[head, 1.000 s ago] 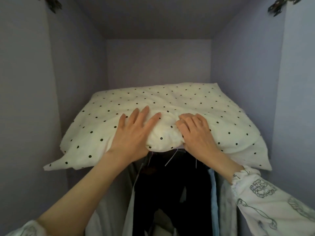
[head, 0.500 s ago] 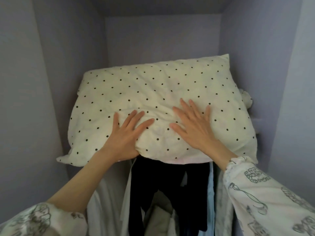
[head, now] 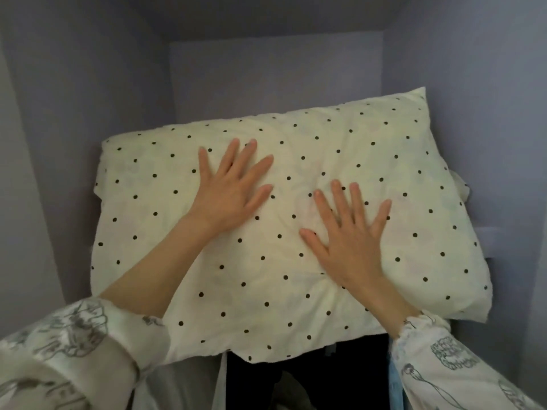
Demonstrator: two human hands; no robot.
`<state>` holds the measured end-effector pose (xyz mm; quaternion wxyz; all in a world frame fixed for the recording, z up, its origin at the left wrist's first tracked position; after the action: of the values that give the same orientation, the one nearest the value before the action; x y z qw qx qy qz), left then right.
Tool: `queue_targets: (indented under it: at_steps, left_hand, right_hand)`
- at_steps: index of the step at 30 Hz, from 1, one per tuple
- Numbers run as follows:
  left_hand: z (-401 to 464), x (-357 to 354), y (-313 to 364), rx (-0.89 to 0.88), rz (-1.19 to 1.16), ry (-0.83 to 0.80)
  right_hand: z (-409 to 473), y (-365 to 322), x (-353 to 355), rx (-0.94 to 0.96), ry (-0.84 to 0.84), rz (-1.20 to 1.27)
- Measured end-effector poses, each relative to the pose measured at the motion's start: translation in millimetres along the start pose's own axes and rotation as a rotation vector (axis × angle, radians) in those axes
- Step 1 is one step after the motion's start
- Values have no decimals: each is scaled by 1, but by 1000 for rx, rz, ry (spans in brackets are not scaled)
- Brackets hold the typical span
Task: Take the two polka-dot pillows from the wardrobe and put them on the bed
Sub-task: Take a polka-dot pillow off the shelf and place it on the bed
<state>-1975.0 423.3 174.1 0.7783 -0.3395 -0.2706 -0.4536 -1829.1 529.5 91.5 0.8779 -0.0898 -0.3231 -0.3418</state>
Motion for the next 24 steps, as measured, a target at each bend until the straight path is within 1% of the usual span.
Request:
queue_targets:
  at_steps: [3, 7, 9, 13, 16, 18, 20, 22, 24]
  left_hand:
    - [38, 10, -4, 34, 9, 70]
    - [67, 14, -29, 201, -35, 31]
    - [62, 12, -35, 232, -50, 42]
    - [36, 14, -32, 263, -6, 105]
    - [5, 10, -39, 359, -24, 74]
    - [-26, -2, -44, 445, -29, 30]
    - [-57, -15, -44, 523, -27, -18]
    - [-82, -22, -39, 551, -21, -56]
    - [-97, -27, -30, 543, -56, -93]
  right_hand:
    - [-3, 1, 0, 11, 38, -34]
    - [-1, 1, 0, 35, 75, -39]
    - [1, 2, -1, 55, 83, -33]
    - [-4, -1, 0, 118, 135, -75]
    - [-8, -4, 3, 211, 136, -127]
    - [-7, -5, 4, 314, 96, -155]
    - [-3, -6, 4, 426, 15, -166]
    - [3, -3, 4, 509, -74, -184]
    - [12, 2, 4, 523, -143, -217]
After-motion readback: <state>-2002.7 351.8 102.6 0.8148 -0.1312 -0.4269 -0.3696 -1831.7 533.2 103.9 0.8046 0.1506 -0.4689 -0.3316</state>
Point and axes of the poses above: each hand's wrist, its own z-axis towards the middle knuckle, its own x-axis out of the back of the hand, y = z × x, the point moved 7 cm from there along z, towards the middle knuckle, and after that the axes turned 13 degrees about -y, right-handed, at the moved point
